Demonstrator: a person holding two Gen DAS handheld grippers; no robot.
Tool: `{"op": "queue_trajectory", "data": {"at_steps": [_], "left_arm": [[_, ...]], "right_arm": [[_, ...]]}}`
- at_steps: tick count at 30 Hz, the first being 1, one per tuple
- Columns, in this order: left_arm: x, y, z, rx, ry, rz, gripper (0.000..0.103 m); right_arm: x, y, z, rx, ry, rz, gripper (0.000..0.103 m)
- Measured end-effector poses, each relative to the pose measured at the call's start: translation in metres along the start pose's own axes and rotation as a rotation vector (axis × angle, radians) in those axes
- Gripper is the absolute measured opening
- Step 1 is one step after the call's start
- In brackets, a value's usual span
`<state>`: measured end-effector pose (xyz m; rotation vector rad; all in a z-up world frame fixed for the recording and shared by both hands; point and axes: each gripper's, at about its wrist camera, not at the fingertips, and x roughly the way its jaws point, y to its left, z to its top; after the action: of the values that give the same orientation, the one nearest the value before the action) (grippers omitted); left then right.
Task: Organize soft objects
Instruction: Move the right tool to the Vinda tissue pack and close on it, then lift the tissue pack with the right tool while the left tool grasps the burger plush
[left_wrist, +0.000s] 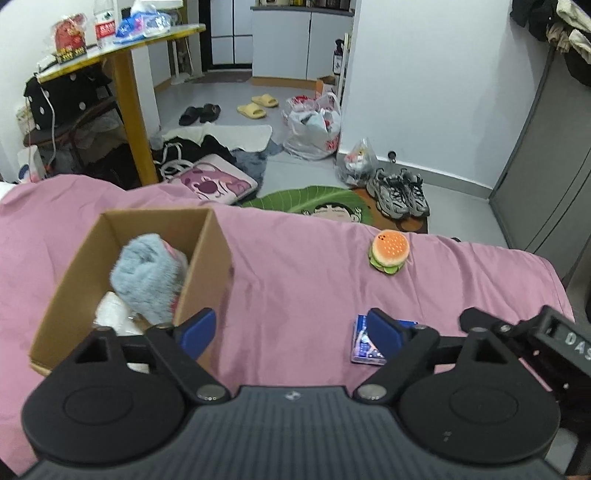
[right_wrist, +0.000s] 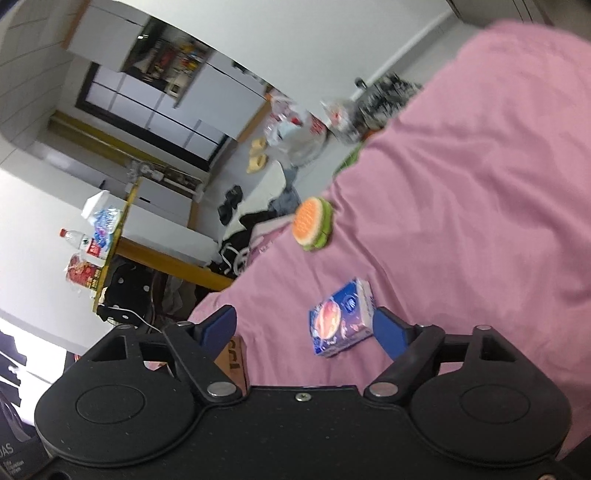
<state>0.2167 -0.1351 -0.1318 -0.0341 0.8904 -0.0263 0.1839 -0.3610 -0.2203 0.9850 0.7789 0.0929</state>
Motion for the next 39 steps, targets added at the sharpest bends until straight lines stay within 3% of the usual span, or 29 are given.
{"op": "queue_trajectory", "data": {"at_steps": [11,15,21,22,24,25,31,39], "left_arm": [[0.049,-0.011,0.004,-0.009,0.076,-0.003,0.071],[0.066,-0.012,0.004,-0.014,0.114,-0.002,0.061],[0.090,-0.009,0.008,-0.036,0.146,0.003,0.059],[0.093,-0.009,0.010,-0.036,0.149,0.000,0.059],[0.100,-0.009,0.014,-0.038,0.148,-0.005,0.059],[0.104,-0.010,0.017,-0.041,0.147,-0.008,0.059],[0.123,-0.019,0.029,-0.054,0.149,-0.041,0.060],[0.142,-0.038,0.041,-0.034,0.141,-0.103,0.062]], "right_arm": [[0.051,-0.024,0.002,0.123,0.130,-0.025,0.067],[0.062,-0.031,0.000,0.161,0.163,-0.036,0.067],[0.080,-0.034,0.000,0.165,0.205,-0.050,0.064],[0.081,-0.034,0.000,0.161,0.207,-0.050,0.059],[0.081,-0.035,0.001,0.154,0.209,-0.054,0.034],[0.082,-0.038,0.001,0.161,0.214,-0.054,0.033],[0.071,-0.034,0.010,0.151,0.162,-0.002,0.022],[0.056,-0.045,0.017,0.157,0.057,-0.042,0.021]]}}
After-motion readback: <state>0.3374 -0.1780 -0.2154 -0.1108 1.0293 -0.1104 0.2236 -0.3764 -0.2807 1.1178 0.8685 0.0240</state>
